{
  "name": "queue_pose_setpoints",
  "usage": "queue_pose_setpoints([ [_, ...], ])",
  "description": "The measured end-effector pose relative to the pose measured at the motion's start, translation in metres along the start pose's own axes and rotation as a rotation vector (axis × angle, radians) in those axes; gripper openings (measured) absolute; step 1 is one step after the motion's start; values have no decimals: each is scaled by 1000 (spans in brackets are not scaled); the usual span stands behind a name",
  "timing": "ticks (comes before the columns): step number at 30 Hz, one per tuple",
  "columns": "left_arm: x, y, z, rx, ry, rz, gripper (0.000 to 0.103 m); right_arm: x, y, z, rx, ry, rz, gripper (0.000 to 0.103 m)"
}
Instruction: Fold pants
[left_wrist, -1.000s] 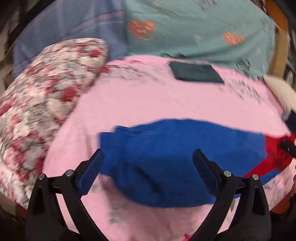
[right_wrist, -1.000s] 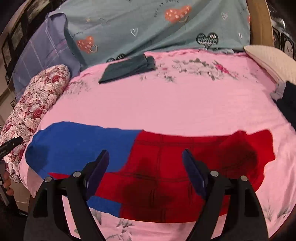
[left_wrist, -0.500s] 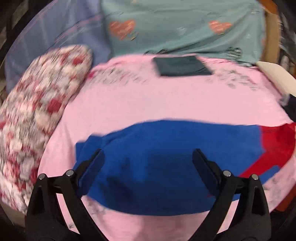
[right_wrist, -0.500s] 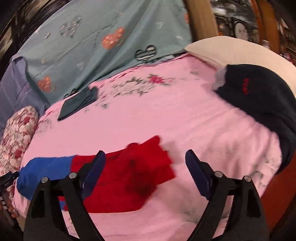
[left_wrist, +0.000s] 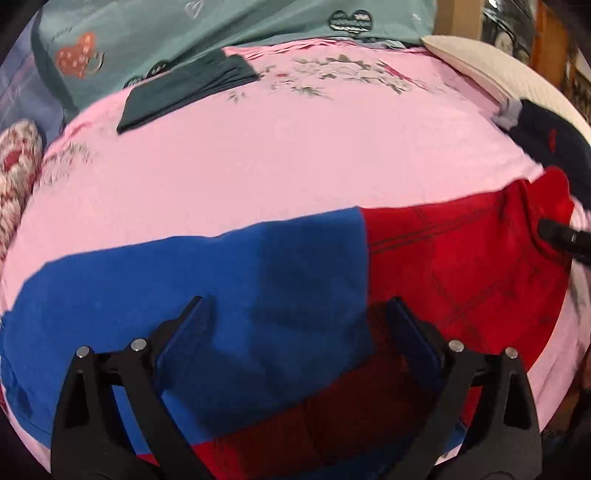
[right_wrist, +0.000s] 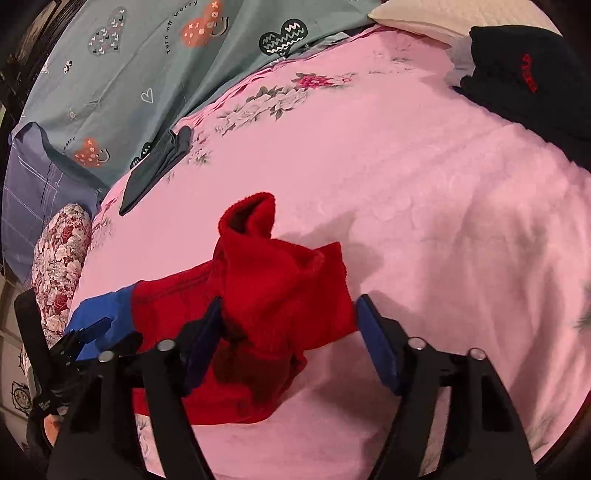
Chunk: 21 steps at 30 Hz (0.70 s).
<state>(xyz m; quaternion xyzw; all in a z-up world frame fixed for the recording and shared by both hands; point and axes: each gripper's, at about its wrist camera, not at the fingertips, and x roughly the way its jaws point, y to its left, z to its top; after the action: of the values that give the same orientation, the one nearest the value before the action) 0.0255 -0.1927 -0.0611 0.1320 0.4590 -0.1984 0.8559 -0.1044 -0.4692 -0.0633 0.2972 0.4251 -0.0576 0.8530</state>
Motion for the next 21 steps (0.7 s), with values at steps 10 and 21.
queue_pose_setpoints([
  [10,2,11,-2,-43,21,-31,101,-17,13,0,-2,-52,61,22],
  [21,-64,68,-19,-68,-113,-5,101,-54,60,19,-127,-177,-18,68],
])
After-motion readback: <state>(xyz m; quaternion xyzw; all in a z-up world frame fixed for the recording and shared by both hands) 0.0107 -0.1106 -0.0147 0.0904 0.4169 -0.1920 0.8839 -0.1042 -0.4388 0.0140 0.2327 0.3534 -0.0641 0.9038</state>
